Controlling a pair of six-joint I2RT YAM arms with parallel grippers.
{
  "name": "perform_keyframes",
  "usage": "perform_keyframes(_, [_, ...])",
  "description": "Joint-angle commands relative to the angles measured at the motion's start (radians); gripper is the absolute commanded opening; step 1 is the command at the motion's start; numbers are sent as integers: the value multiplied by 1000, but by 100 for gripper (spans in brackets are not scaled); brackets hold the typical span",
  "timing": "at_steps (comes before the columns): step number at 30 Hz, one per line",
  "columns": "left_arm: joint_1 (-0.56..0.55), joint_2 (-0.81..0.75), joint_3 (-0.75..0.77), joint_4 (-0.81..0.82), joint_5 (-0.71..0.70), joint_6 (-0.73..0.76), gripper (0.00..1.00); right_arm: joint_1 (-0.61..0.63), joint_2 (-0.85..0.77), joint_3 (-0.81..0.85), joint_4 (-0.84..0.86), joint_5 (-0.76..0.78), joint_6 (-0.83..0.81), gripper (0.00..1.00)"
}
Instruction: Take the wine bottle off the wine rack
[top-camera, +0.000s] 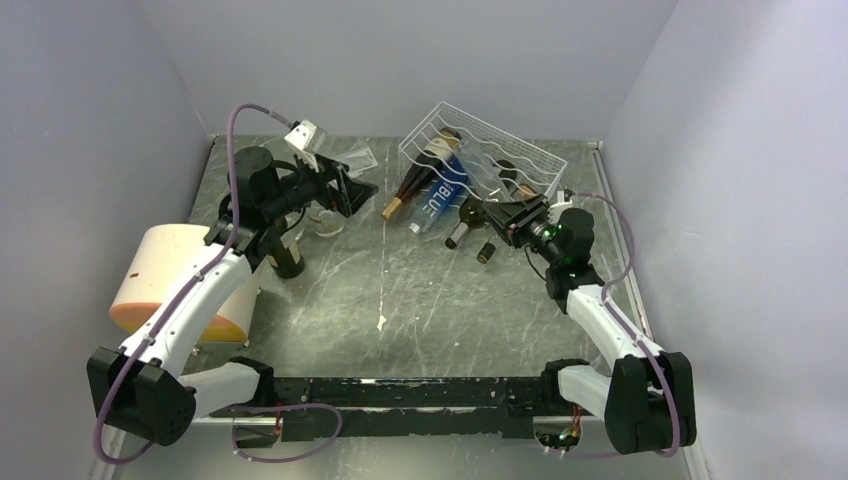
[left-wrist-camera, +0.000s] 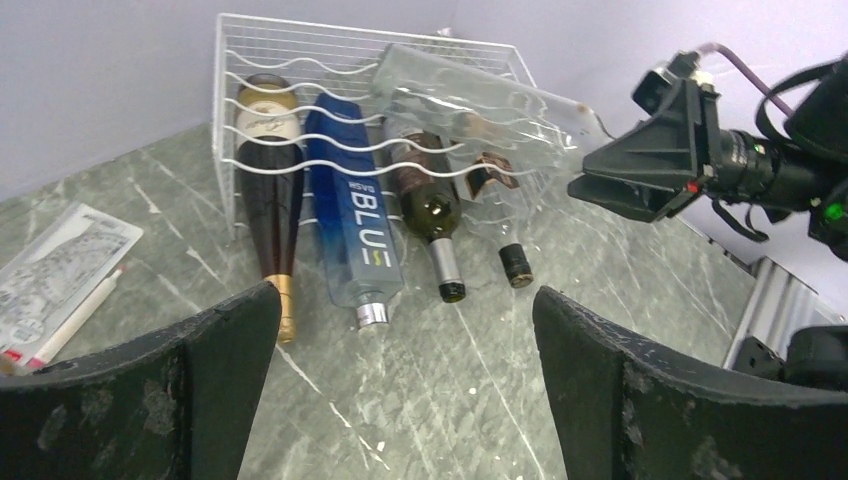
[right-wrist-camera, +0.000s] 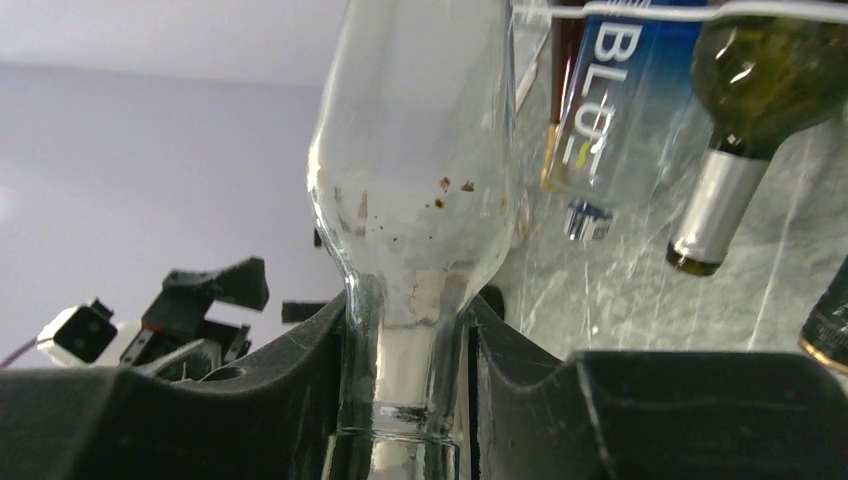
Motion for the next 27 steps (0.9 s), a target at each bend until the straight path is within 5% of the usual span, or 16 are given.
perform_keyframes(1, [-21, 14, 28, 47, 115, 14, 100, -3, -6, 90, -59, -188, -64, 0])
perform_keyframes(7, [-135, 39, 40, 9, 191, 143, 99, 36, 13, 164, -236, -299, -163, 0])
perform_keyframes(18, [-341, -30, -168, -7, 51, 584, 99, 222, 94, 227, -458, -384, -315, 0])
perform_keyframes(27, [-406, 105, -188, -114, 74, 706, 99, 307, 113, 231, -578, -396, -434, 0])
